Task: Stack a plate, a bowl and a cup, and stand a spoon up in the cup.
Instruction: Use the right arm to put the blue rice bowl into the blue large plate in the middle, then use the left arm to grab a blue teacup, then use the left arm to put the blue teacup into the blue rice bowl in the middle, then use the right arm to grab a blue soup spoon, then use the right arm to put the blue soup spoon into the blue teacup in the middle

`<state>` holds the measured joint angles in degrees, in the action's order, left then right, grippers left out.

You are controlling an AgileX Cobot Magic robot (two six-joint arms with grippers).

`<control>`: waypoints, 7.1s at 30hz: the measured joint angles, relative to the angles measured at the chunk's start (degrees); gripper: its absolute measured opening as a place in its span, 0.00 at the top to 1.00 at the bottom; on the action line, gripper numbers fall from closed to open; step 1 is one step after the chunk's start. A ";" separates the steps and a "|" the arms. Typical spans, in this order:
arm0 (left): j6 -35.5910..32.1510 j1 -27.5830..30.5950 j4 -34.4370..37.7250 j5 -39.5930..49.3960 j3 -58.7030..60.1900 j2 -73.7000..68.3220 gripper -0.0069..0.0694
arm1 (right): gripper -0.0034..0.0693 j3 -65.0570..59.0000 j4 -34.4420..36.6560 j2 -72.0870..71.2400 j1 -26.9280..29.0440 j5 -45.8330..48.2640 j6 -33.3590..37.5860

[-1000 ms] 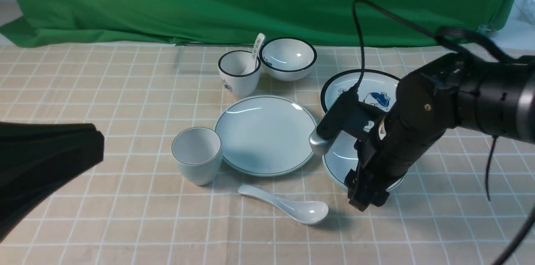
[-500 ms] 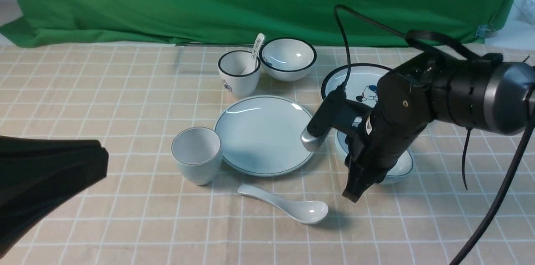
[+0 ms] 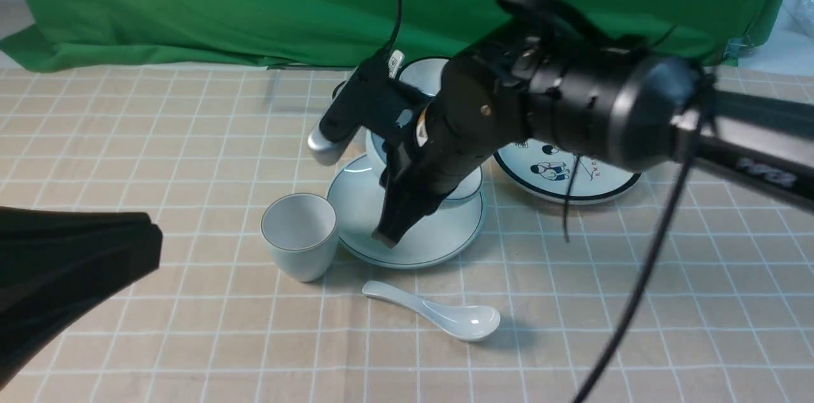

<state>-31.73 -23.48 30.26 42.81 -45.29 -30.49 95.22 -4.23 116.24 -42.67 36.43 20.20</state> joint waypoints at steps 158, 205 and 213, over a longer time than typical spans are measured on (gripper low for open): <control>25.56 -11.54 -21.70 -16.89 13.72 -0.23 0.91 | 0.36 -9.19 10.20 -0.96 -1.52 6.64 7.74; 25.06 -11.54 -21.48 -19.75 13.72 -0.17 0.91 | 0.73 -34.27 10.03 -17.97 3.80 -69.93 -17.63; 25.06 -11.54 -21.48 -19.75 13.72 -0.17 0.91 | 0.73 -29.93 7.72 -7.26 3.87 -78.04 -19.38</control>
<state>-6.67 -35.02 8.79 23.06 -31.57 -30.66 65.29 3.49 108.97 -38.80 -41.60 0.82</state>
